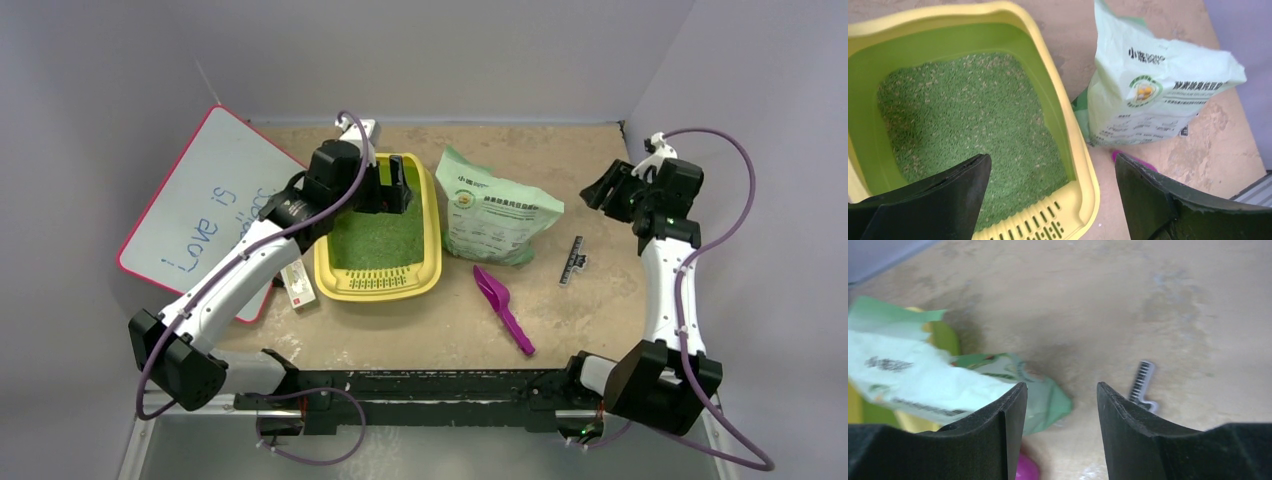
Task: Fill the litter box with clean litter
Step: Adjust the cat litter bag at the center of the board.
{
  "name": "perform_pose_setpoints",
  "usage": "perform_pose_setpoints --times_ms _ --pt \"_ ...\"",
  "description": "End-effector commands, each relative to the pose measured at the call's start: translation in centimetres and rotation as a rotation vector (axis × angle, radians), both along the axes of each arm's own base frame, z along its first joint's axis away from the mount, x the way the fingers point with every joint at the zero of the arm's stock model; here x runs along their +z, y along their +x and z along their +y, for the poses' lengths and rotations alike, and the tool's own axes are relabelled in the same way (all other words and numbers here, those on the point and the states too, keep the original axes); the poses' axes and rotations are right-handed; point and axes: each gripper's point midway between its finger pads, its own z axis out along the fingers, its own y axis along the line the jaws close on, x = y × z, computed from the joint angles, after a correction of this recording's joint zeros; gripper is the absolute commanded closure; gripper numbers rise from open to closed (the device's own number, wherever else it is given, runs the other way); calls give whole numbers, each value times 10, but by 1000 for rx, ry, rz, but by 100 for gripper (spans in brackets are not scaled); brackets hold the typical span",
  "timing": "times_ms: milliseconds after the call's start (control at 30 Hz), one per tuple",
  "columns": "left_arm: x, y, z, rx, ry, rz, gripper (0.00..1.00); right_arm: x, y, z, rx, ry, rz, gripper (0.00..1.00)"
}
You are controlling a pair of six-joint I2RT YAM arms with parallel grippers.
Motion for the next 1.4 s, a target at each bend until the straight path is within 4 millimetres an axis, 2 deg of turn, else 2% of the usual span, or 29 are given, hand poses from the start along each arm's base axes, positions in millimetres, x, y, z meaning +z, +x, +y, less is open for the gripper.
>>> perform_pose_setpoints --times_ms 0,67,133,233,333,567,733,800,900,1033,1167,1300,1367 --pt "39 25 -17 29 -119 -117 5 36 9 40 168 178 -124 43" --pt "43 33 -25 27 -142 -127 3 39 11 47 195 231 -133 38" --pt "49 43 -36 12 -177 -137 2 41 12 52 221 257 -141 37" --pt "47 60 -61 -37 -207 -121 2 42 8 56 216 287 -136 32" --pt "46 76 -76 -55 -211 -101 3 39 -1 58 194 307 -112 25" --pt "47 105 -91 -37 -242 -121 4 15 -38 56 129 242 -49 25" --pt "30 123 -99 -41 -231 -73 5 14 -56 71 211 242 -65 25" --pt "26 127 -102 -50 -259 -70 5 10 -65 81 262 263 -61 25" --pt "23 129 -116 -122 -311 -51 5 -3 -73 86 279 280 -27 26" --pt "2 129 -135 -227 -304 -2 6 -9 -82 87 296 263 20 26" --pt "-7 129 -147 -318 -343 35 9 -10 -86 85 297 245 41 26" --pt "-3 129 -154 -394 -418 54 21 -7 -87 86 296 245 32 26" --pt "5 128 -154 -424 -428 41 32 -6 -90 89 306 245 20 26"
